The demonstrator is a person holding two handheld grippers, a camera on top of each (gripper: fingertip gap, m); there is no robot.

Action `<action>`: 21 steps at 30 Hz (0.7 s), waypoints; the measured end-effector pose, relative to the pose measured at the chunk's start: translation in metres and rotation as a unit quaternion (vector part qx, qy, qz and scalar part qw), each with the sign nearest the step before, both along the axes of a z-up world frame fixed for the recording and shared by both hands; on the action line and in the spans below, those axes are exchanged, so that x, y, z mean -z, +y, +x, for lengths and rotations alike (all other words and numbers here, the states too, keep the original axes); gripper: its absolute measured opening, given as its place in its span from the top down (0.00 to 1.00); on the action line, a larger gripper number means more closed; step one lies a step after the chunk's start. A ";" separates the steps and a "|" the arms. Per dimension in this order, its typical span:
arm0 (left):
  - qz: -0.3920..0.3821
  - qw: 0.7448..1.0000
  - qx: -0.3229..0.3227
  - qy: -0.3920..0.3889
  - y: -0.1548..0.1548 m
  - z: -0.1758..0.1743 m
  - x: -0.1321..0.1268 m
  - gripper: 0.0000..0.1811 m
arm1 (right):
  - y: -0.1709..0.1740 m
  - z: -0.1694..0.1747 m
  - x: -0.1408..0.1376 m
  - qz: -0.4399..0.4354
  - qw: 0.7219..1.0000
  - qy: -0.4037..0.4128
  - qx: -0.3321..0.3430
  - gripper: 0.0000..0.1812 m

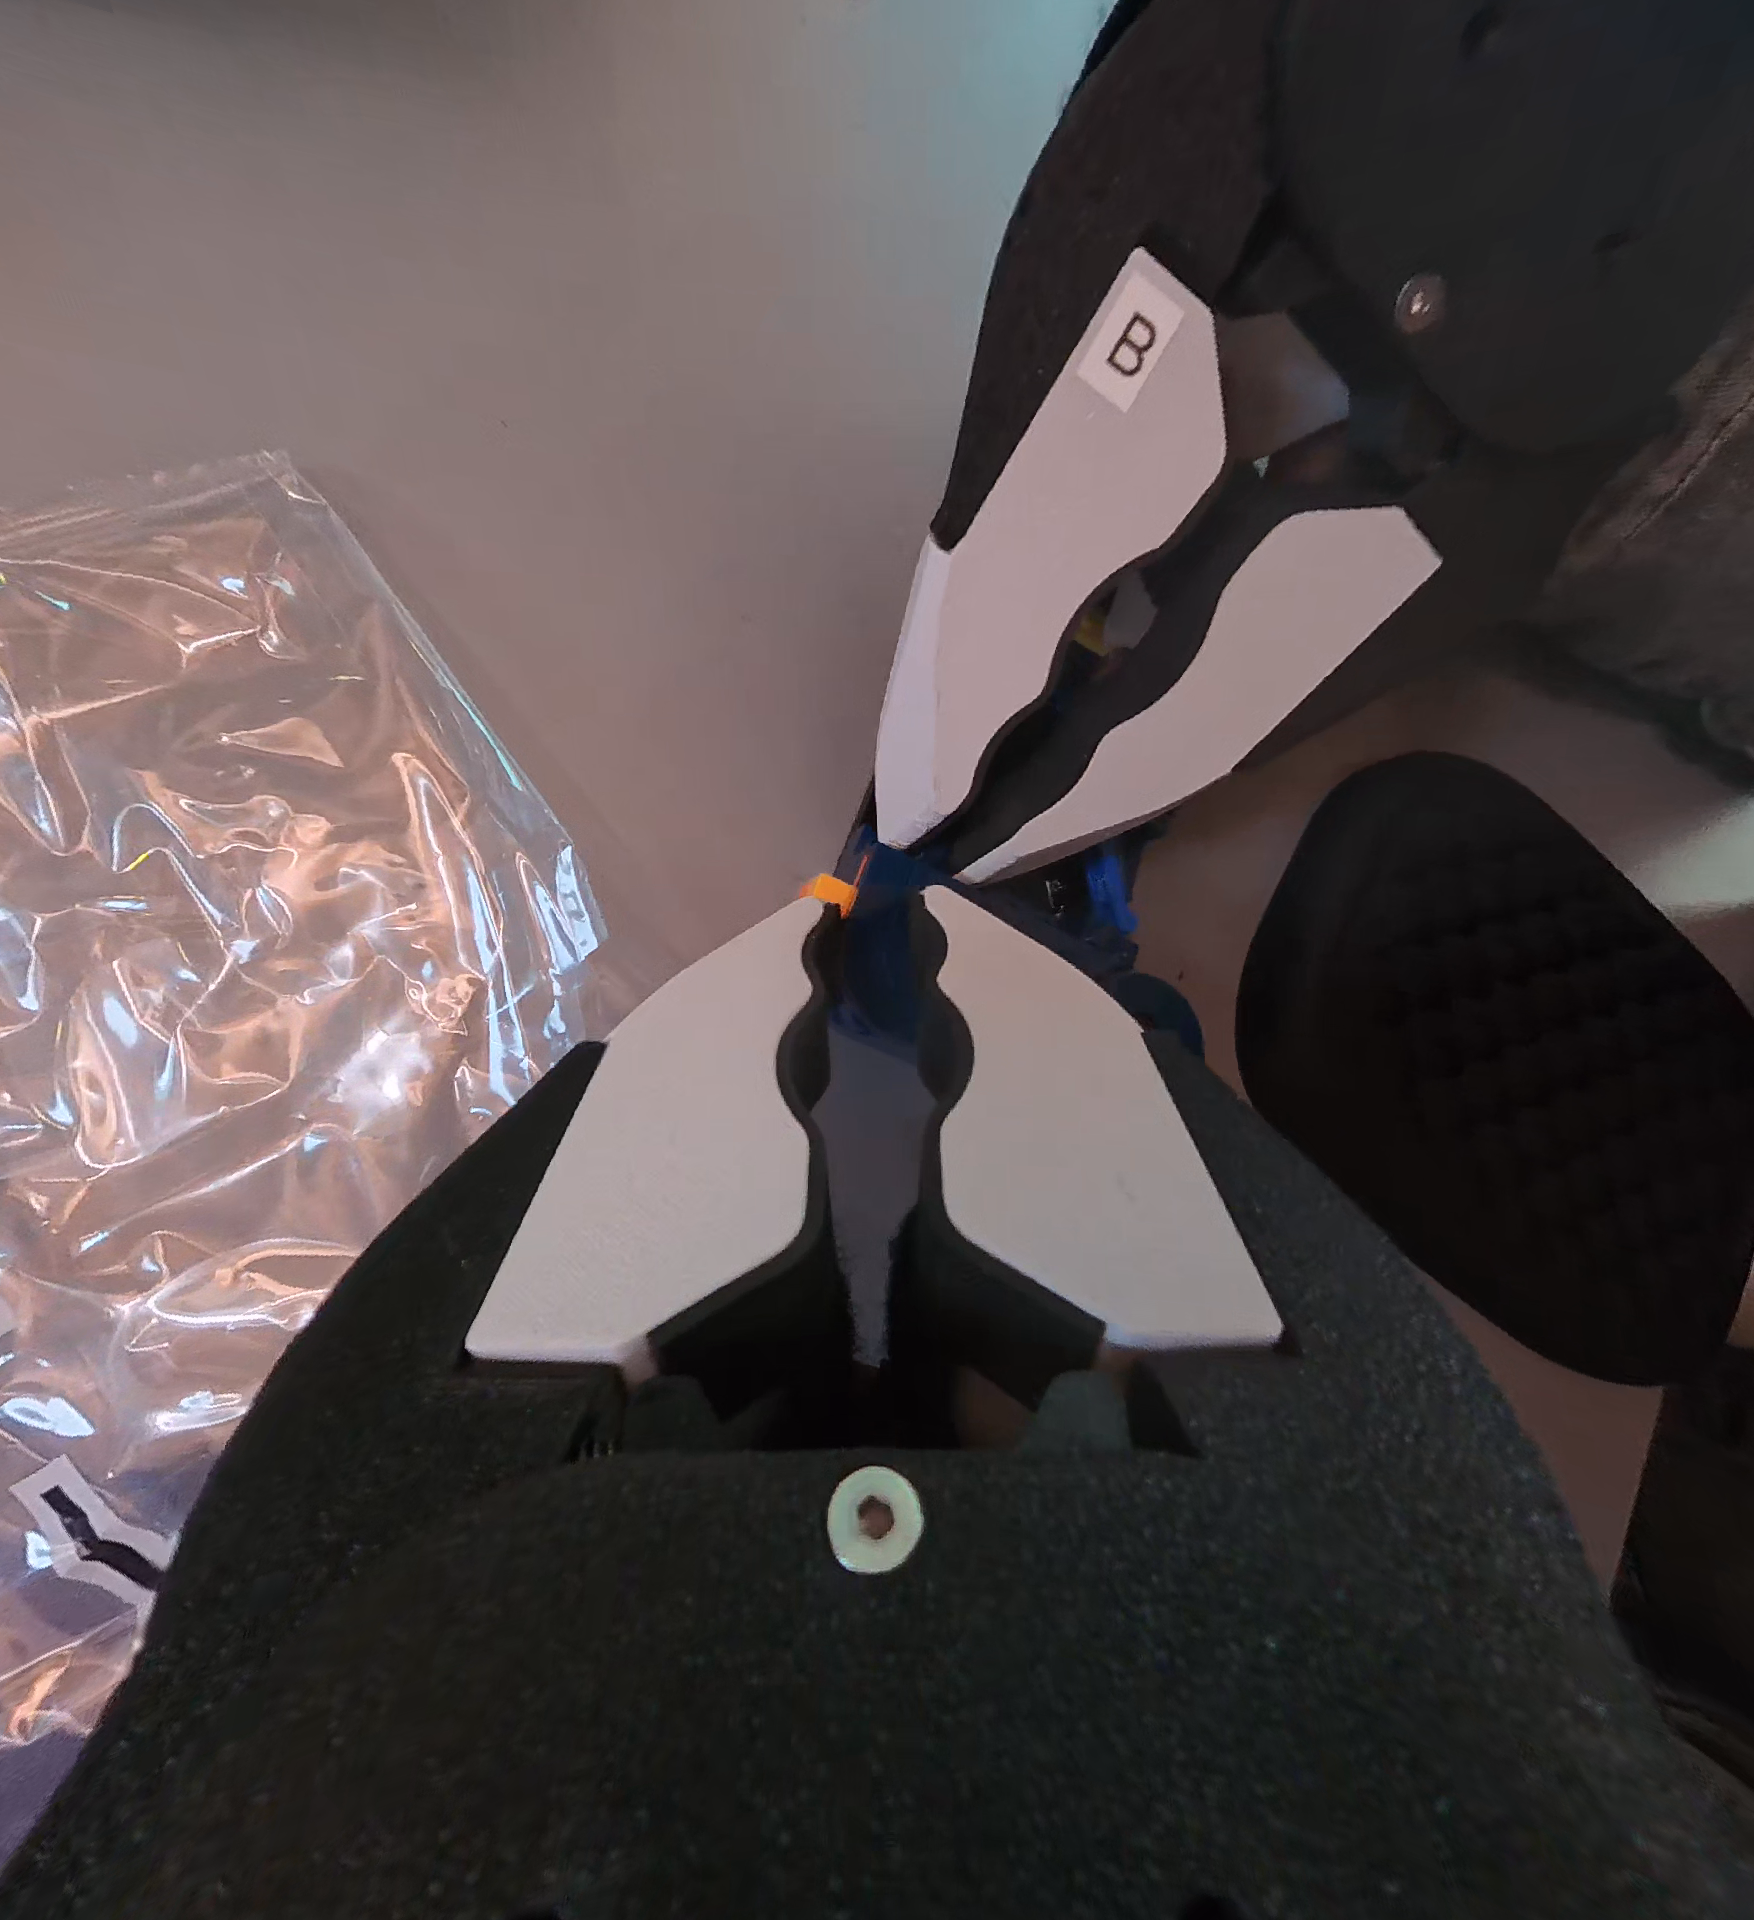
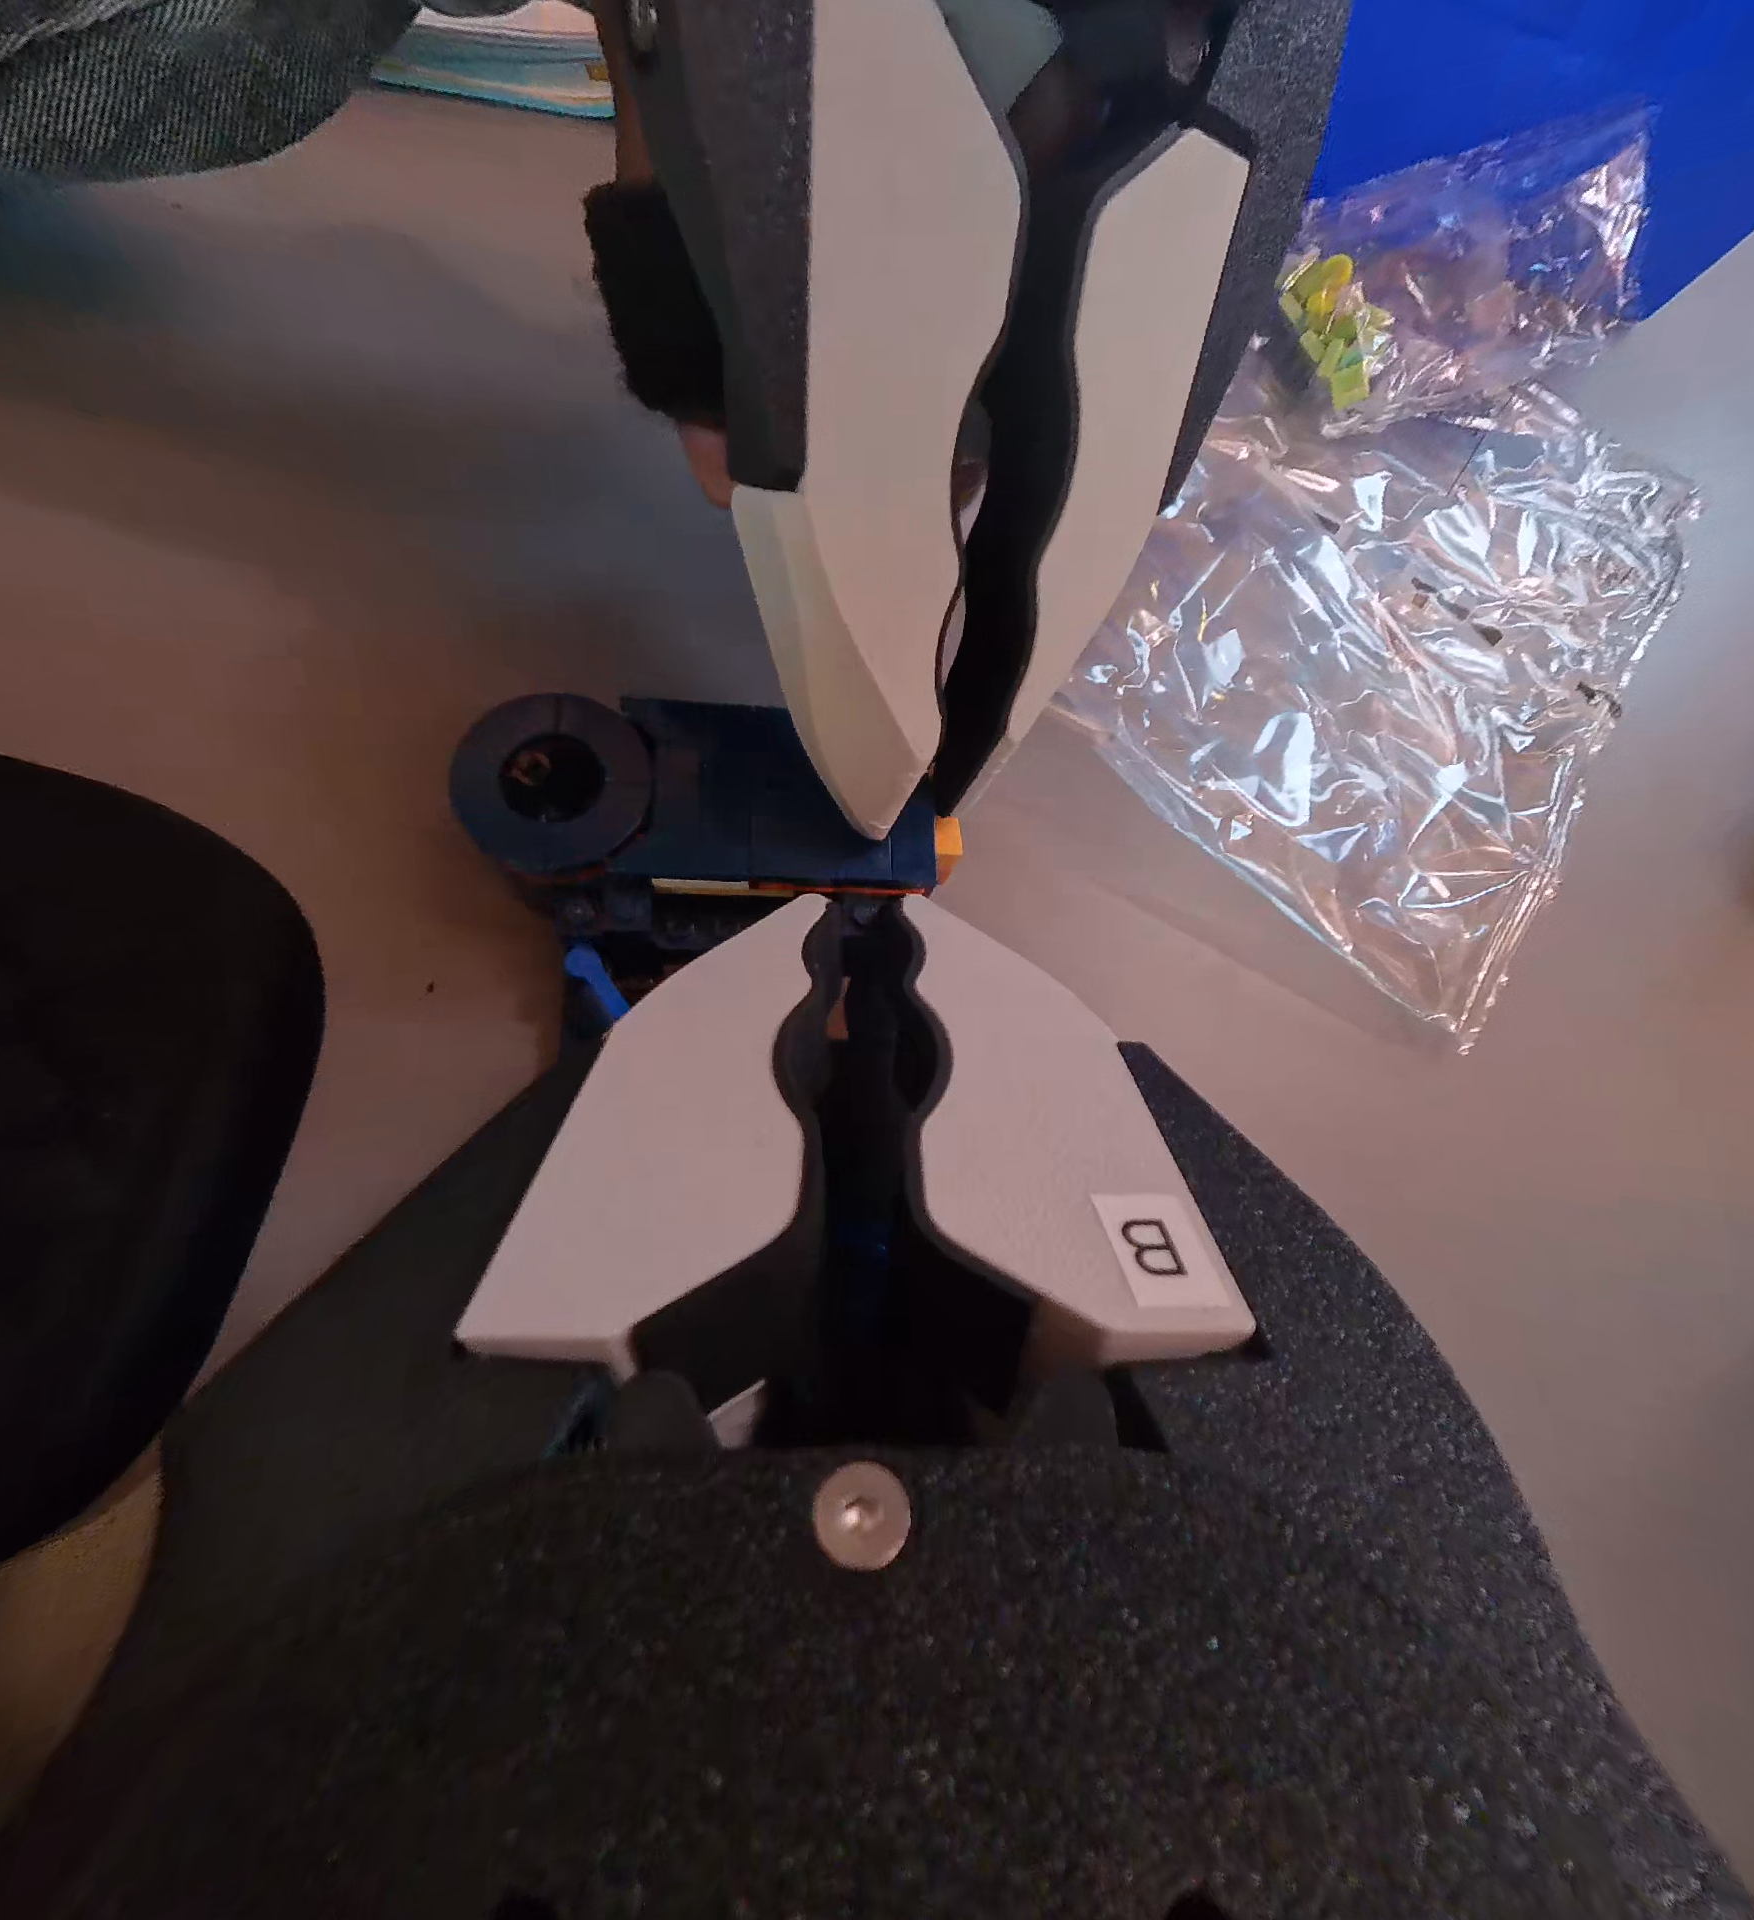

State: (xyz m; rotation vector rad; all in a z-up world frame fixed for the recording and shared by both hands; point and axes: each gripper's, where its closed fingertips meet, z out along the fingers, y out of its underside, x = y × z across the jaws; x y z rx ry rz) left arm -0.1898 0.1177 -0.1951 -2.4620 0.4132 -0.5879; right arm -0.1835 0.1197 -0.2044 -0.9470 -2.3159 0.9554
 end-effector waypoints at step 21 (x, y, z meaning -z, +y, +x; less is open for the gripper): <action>0.168 0.985 0.015 -0.038 0.029 0.001 -0.036 0.85 | 0.070 0.069 -0.065 -0.075 0.995 0.002 0.061 0.82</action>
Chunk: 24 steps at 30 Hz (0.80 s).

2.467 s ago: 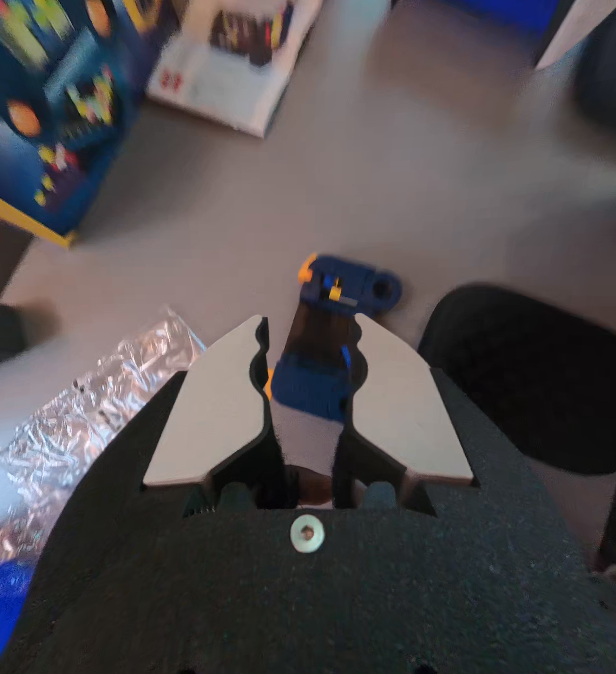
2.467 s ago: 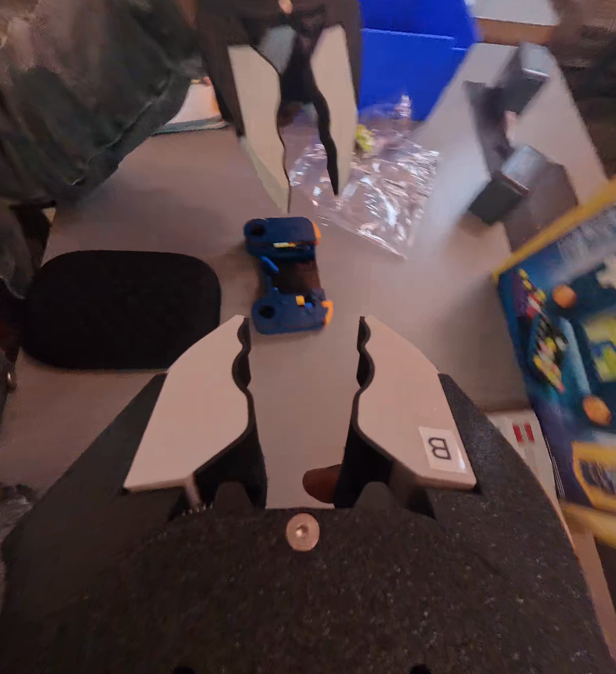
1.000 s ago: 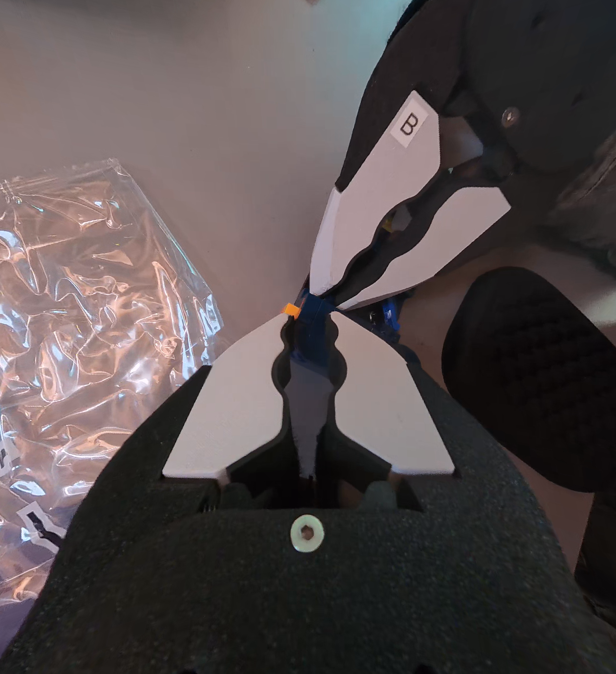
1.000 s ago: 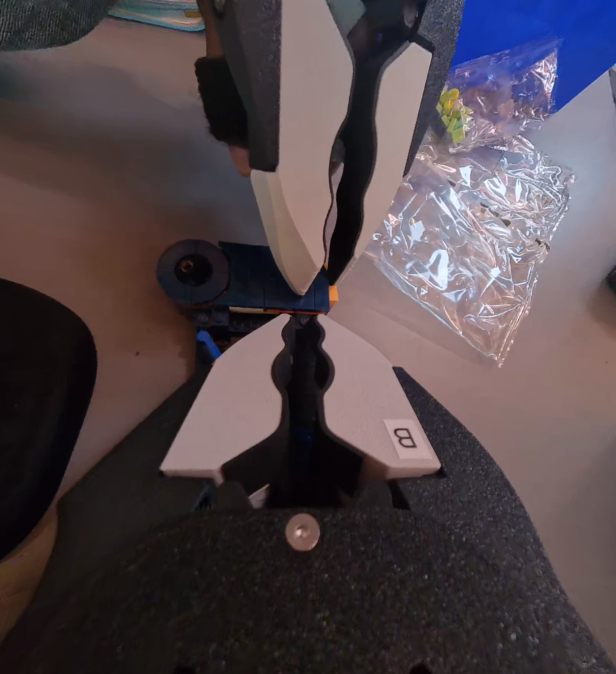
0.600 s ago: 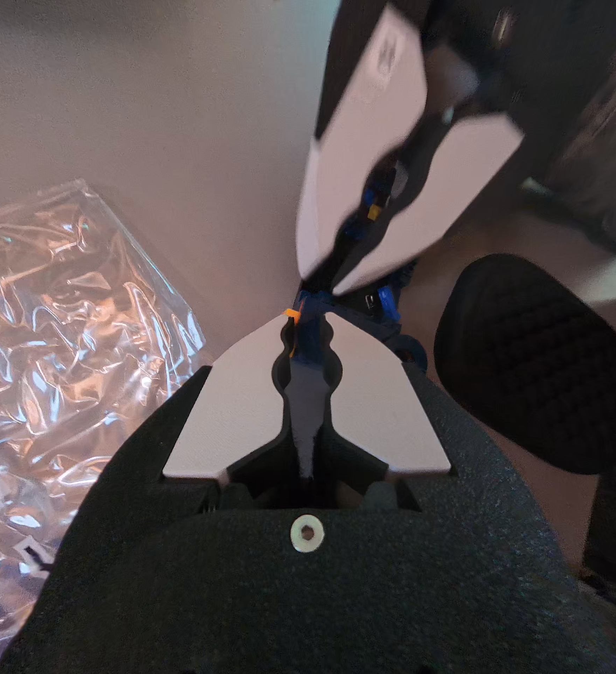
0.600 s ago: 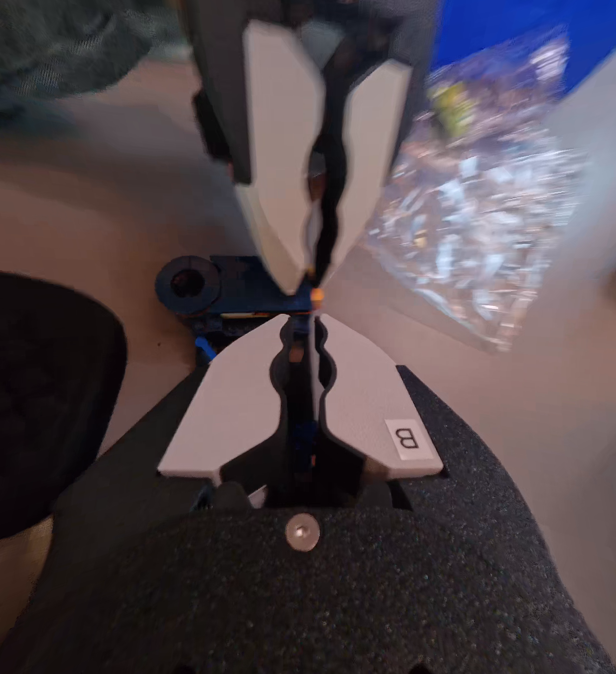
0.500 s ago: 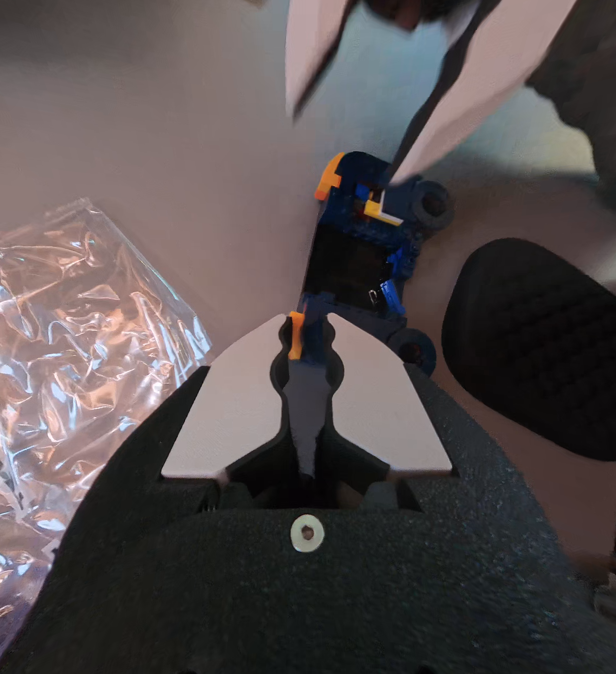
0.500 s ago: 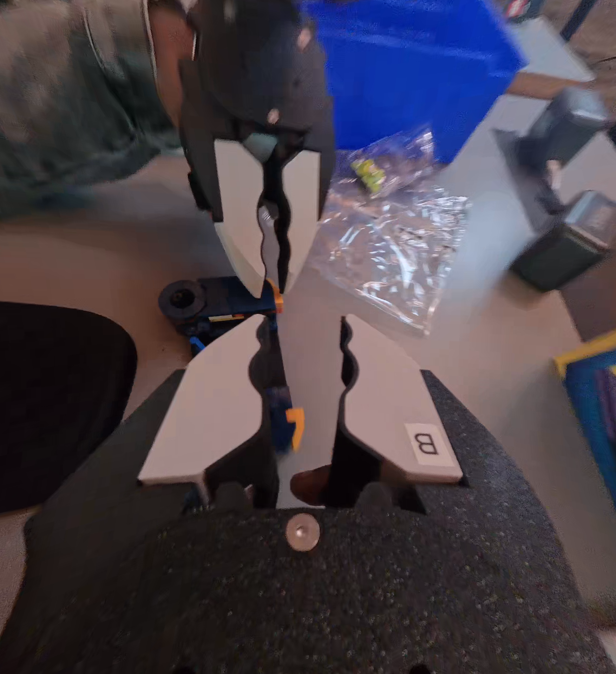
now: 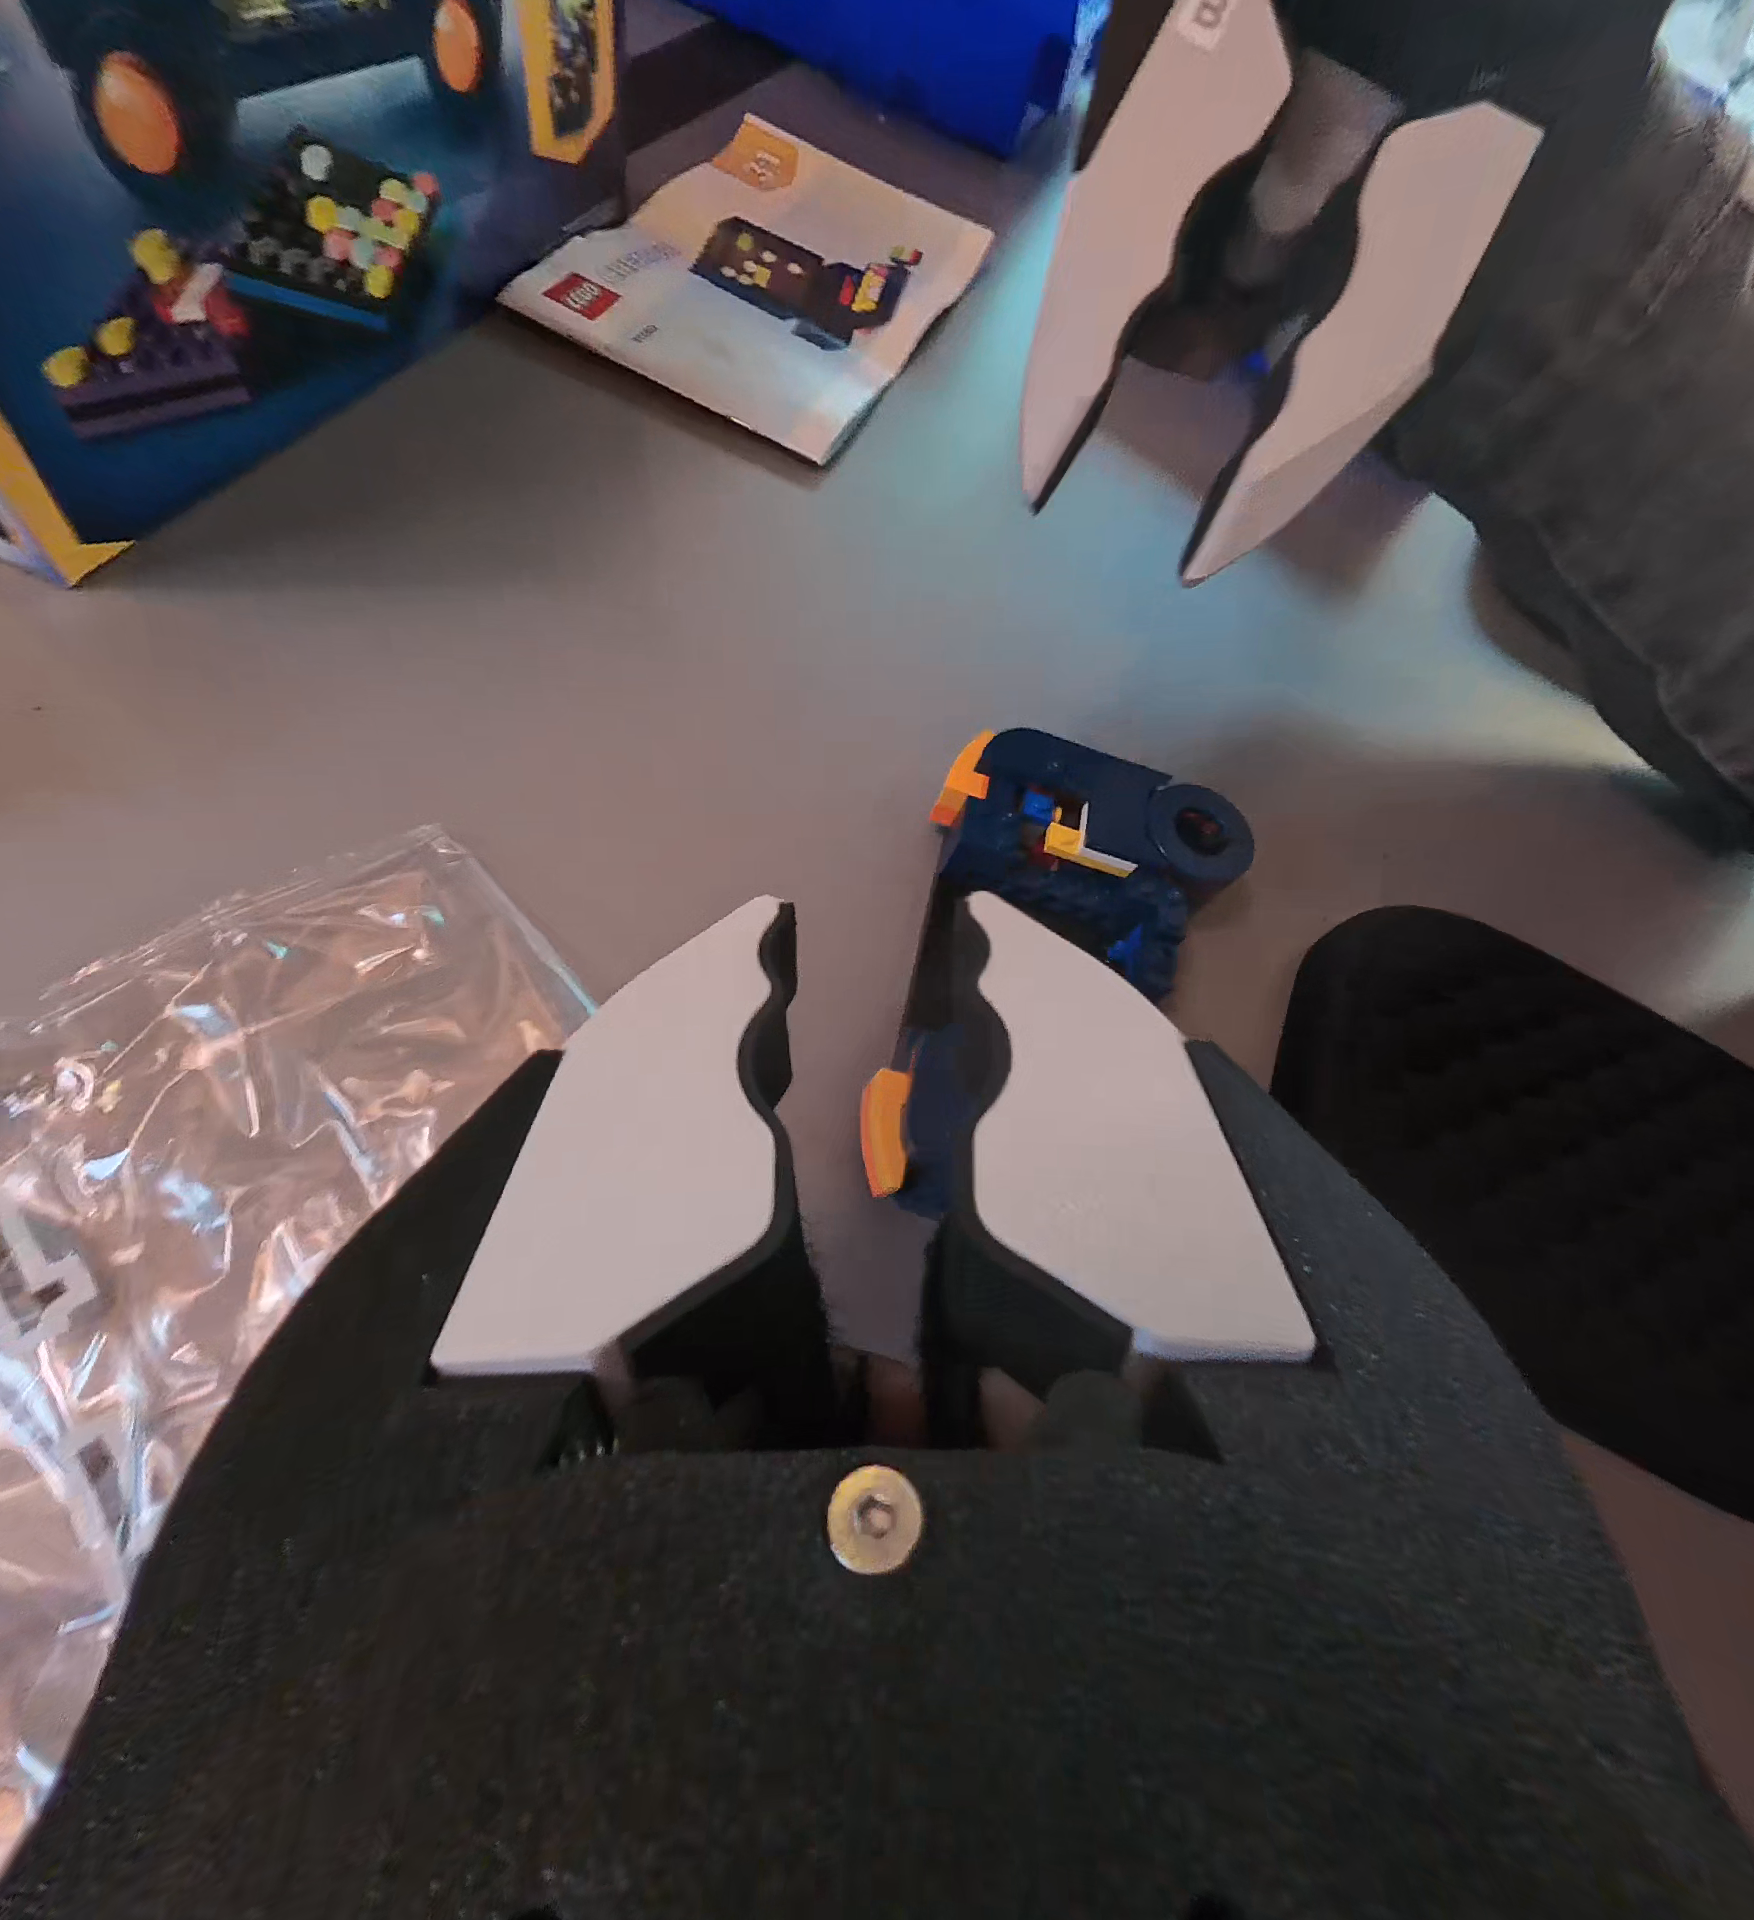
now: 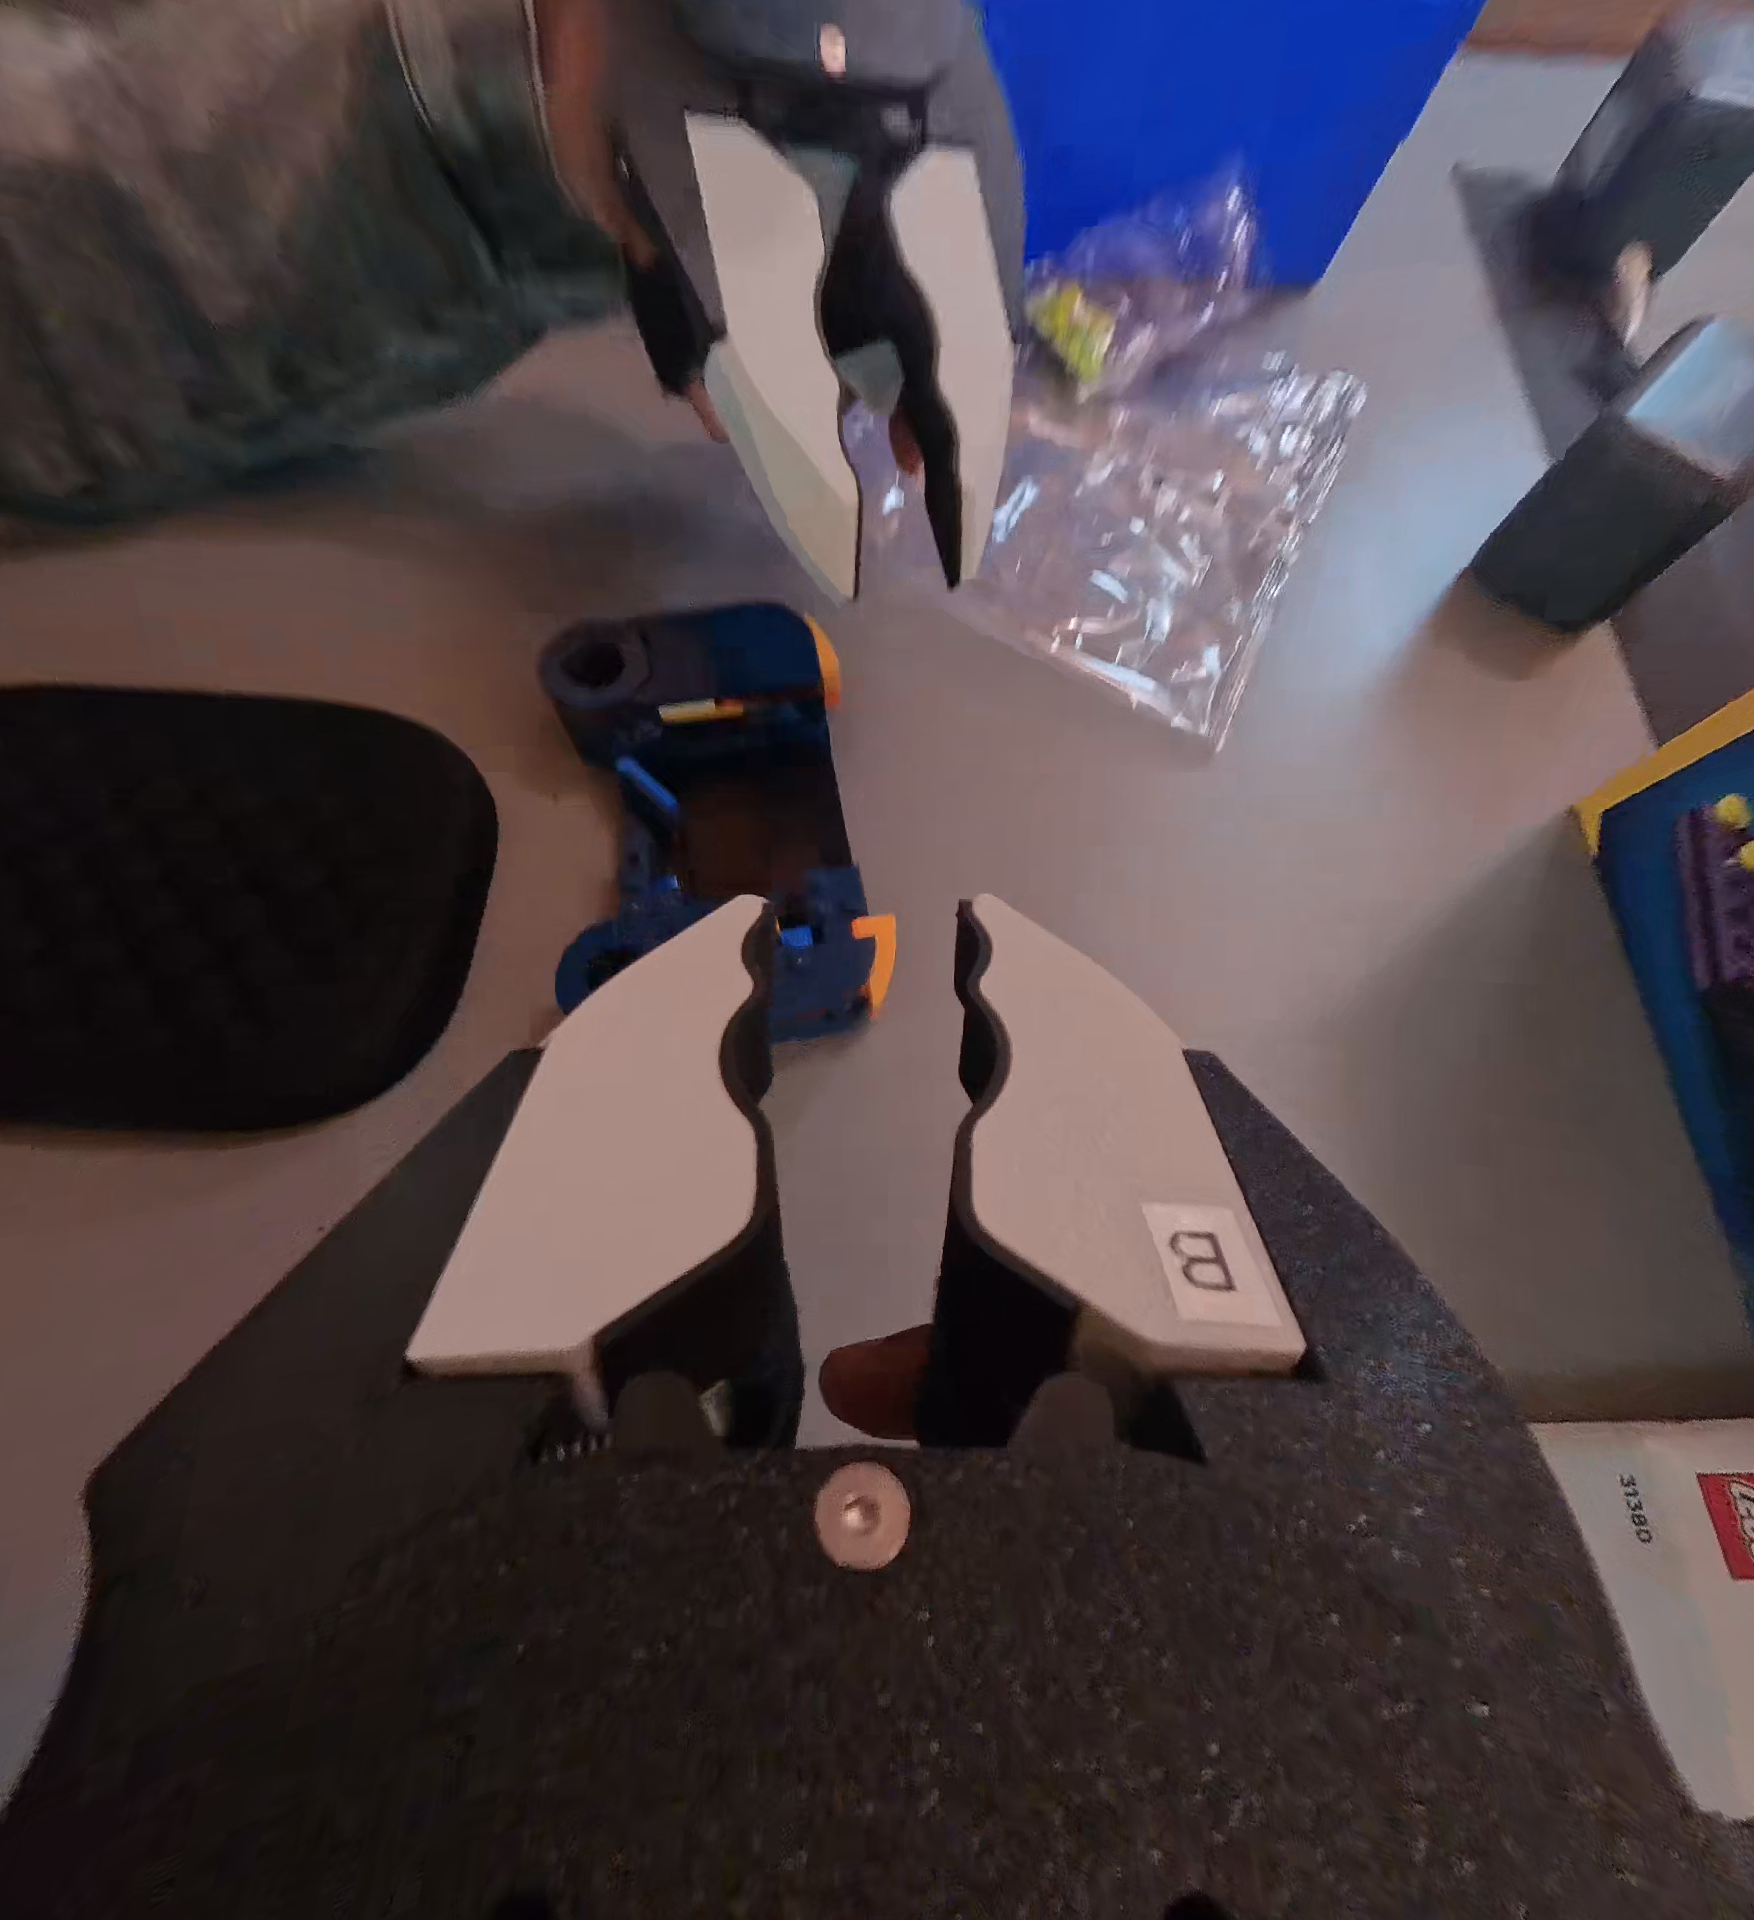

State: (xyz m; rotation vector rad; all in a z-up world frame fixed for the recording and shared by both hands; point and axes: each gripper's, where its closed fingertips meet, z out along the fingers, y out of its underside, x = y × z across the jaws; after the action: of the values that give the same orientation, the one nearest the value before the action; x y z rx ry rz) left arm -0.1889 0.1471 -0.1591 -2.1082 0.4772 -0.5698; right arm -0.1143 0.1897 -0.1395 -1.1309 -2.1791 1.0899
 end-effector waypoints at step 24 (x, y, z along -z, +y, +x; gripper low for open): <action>-0.061 0.992 0.023 0.104 -0.013 0.029 0.027 0.79 | -0.027 -0.023 0.072 0.119 0.952 -0.271 -0.077 0.91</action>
State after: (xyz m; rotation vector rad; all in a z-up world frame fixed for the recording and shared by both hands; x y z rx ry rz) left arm -0.1601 0.1337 -0.1861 -2.2912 0.6225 -0.4167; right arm -0.1369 0.1627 -0.2120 -1.2709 -2.7695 0.5857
